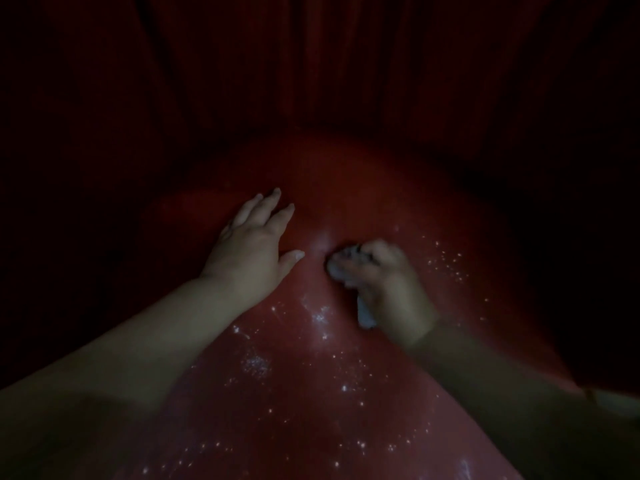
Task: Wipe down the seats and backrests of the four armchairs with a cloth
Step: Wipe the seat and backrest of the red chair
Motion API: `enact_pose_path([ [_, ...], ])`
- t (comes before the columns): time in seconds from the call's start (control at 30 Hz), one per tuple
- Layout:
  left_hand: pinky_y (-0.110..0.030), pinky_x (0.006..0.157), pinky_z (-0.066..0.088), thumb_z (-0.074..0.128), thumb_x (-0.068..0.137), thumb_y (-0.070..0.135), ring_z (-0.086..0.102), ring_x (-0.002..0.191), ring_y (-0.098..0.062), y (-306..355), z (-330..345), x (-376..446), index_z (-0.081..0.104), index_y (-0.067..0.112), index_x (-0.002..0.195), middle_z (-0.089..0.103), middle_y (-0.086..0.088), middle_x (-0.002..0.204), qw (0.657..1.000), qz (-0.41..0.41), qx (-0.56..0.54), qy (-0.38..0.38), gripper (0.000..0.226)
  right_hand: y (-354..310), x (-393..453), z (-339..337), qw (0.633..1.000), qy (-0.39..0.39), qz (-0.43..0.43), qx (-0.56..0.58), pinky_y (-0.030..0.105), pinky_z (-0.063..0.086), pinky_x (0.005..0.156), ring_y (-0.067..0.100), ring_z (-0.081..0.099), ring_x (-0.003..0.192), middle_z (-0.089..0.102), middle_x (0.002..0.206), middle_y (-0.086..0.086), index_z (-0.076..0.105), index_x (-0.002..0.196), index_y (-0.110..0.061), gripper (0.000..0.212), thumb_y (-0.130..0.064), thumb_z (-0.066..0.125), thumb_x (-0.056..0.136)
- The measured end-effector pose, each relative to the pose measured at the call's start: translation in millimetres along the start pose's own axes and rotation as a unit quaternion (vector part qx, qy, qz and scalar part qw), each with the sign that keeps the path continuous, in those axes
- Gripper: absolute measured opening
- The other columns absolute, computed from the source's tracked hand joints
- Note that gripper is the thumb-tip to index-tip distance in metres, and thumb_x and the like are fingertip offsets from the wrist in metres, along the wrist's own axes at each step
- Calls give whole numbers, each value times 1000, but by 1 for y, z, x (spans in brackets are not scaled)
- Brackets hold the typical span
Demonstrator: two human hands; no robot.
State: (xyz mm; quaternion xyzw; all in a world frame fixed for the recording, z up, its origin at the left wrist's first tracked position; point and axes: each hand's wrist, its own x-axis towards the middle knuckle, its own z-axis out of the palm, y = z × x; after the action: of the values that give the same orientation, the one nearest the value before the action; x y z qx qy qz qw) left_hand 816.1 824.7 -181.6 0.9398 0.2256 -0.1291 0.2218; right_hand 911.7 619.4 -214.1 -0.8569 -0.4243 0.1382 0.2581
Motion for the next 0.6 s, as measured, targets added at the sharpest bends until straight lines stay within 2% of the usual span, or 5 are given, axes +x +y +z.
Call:
enact_pose_path([
  [0.1, -40, 115, 15, 55, 89, 51, -4, 147, -10, 8, -1, 2, 22, 29, 151, 2, 11, 161, 1000, 15, 3, -4, 73, -5, -31, 4, 998, -64, -24, 14, 31, 44, 85, 14, 54, 95, 60, 102, -1, 69, 94, -34, 20, -29, 51, 87],
  [0.2, -37, 114, 12, 55, 89, 51, -3, 146, -10, 18, 2, 5, 22, 30, 151, 2, 12, 160, 999, 35, 8, -8, 74, 11, -9, -16, 997, 50, 45, 29, 19, 46, 61, 6, 58, 69, 60, 76, -8, 63, 72, -29, 11, -27, 70, 80],
  [0.27, -36, 114, 10, 56, 88, 51, -3, 146, -10, 24, 4, 9, 23, 30, 151, 3, 12, 160, 999, 43, 6, -4, 73, 26, 18, -34, 995, 79, 54, 24, 10, 43, 65, 2, 56, 78, 56, 86, -7, 70, 85, -22, 3, -21, 70, 83],
  [0.47, -37, 115, 13, 56, 88, 51, 0, 147, -10, 40, 9, 17, 24, 29, 151, 5, 10, 161, 999, 49, 6, -4, 74, 29, -26, -24, 997, -9, 75, 13, 33, 49, 67, 10, 67, 75, 63, 81, 0, 62, 73, -22, 28, -48, 74, 73],
  [0.6, -33, 114, 10, 56, 88, 51, 1, 147, -12, 49, 14, 19, 24, 29, 151, 6, 10, 161, 997, 68, 16, -10, 74, 37, -17, -42, 997, 69, 46, 8, 16, 45, 67, 8, 56, 77, 58, 85, -6, 65, 83, -29, 7, -25, 70, 80],
])
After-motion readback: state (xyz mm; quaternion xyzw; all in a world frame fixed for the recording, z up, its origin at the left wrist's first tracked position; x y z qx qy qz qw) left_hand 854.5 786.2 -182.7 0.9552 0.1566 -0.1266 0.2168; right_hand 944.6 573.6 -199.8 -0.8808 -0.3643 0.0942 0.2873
